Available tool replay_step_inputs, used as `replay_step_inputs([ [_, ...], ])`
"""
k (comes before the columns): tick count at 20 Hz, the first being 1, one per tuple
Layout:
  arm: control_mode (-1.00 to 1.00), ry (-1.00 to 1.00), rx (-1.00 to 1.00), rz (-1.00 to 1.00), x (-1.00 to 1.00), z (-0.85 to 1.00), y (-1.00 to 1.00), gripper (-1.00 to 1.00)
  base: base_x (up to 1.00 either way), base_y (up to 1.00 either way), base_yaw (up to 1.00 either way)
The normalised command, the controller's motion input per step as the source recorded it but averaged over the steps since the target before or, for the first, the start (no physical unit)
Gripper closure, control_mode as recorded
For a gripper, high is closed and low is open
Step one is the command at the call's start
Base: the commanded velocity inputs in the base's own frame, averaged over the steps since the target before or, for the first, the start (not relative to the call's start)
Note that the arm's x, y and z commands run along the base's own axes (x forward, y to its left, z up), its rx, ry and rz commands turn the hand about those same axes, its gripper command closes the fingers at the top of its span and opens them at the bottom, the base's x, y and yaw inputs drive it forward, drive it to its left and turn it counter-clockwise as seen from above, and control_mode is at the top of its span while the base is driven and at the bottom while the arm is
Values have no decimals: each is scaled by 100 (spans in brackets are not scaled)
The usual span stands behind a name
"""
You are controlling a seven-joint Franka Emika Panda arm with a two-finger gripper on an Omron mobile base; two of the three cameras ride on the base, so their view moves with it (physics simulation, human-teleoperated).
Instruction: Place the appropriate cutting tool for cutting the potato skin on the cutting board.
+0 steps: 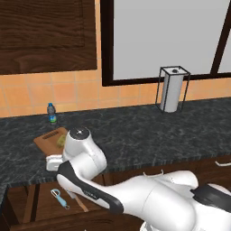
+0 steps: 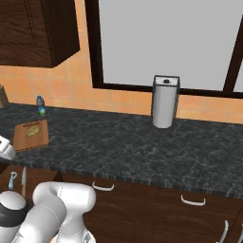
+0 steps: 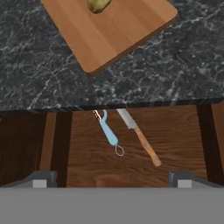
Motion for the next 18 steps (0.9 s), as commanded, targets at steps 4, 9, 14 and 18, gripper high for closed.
replay_step_inputs([
  [4, -100, 0, 0, 0, -1, -34, 23, -100, 0, 0, 0],
  [9, -100, 3, 0, 0, -16, -31, 15, -100, 0, 0, 0],
  [14, -100, 0, 1, 1, -5, -49, 0, -100, 0, 0, 0],
  [18, -100, 0, 4, 1, 0, -38, 0, -100, 0, 0, 0],
])
